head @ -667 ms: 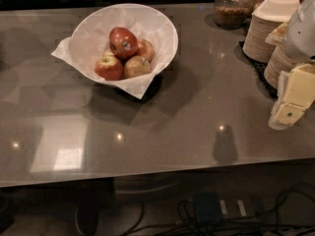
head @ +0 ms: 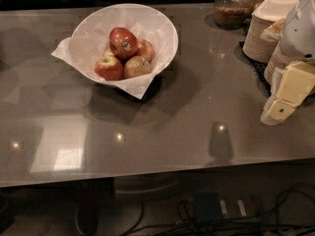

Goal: Pick apple from white bowl

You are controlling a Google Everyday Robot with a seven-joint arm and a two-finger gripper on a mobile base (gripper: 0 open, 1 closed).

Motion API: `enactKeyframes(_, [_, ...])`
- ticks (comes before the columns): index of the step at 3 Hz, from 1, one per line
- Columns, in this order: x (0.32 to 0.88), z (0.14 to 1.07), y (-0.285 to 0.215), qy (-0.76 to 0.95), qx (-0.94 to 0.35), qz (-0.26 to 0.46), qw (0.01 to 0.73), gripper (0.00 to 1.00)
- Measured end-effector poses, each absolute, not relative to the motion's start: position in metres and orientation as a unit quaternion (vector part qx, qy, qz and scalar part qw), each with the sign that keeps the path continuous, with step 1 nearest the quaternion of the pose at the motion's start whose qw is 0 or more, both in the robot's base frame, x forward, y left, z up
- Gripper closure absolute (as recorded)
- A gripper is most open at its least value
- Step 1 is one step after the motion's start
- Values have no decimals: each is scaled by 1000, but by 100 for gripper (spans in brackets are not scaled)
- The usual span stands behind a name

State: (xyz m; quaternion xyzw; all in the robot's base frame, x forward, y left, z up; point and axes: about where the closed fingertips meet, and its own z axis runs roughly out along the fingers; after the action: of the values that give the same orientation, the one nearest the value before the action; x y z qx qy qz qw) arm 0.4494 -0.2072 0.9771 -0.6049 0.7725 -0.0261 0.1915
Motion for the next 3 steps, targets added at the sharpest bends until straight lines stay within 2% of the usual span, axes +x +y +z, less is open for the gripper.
enactKeyframes(3, [549, 978, -134, 738, -583, 26, 340, 0])
